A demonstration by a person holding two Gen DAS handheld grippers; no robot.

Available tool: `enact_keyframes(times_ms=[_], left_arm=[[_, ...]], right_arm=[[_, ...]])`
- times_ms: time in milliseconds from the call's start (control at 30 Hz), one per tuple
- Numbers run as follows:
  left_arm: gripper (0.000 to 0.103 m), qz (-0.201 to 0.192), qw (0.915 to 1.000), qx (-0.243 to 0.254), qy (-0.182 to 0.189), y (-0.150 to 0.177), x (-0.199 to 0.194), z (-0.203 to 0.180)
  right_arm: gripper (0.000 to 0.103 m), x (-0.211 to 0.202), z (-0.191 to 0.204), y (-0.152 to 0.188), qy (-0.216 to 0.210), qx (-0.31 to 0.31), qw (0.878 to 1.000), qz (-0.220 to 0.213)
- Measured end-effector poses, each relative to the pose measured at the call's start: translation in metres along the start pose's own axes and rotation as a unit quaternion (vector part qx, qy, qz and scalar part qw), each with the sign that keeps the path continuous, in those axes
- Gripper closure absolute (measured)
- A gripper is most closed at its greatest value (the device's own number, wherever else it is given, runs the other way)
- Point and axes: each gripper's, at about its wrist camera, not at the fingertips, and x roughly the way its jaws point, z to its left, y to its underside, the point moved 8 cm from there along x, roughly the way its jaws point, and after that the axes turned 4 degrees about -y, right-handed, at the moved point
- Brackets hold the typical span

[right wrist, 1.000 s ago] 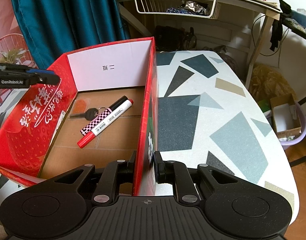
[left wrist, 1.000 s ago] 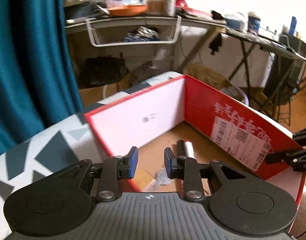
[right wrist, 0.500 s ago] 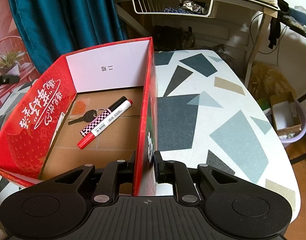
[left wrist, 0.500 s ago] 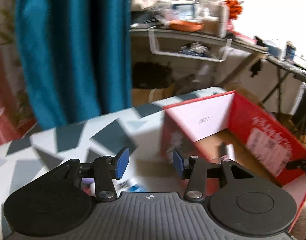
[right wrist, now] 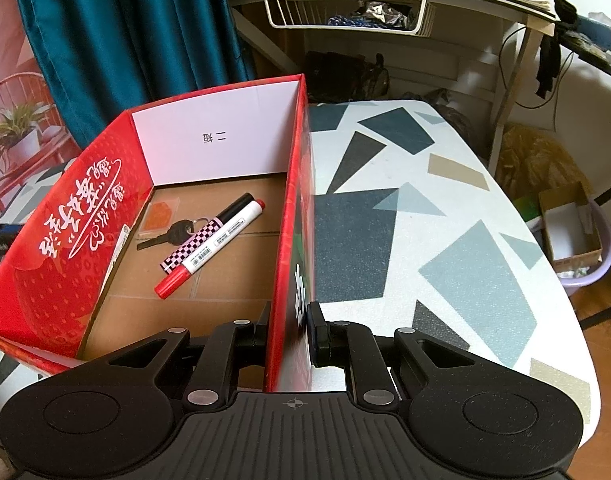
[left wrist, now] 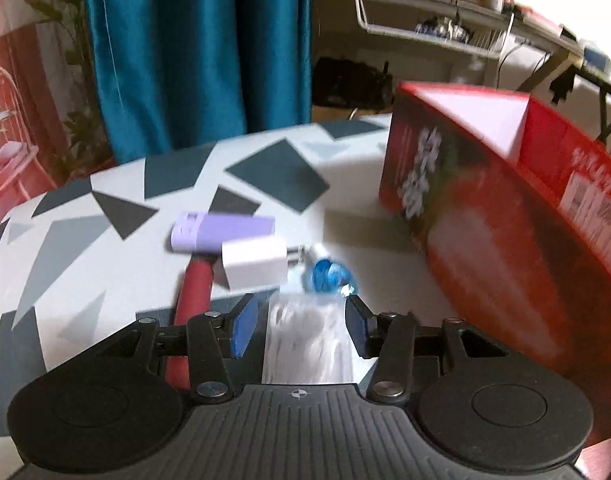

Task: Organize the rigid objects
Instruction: 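Return the left tool to the table and grasp the white floss-pick pack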

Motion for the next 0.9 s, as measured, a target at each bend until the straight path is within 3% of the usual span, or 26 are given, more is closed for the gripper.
enact_keyframes(times_ms=[400, 900], left_arm=[[0.047, 0.001, 0.9998, 0.019, -0.002, 0.012, 0.010, -0.009], [0.048, 0.020, 0.9998, 0.000, 0.005, 0.016, 0.022, -0.006]], right_arm=[[0.089, 0.000, 0.001, 0.000, 0.001, -0.002, 1.000, 0.000], [0.089, 0.001, 0.001, 0.000, 0.001, -0.003, 1.000, 0.000]])
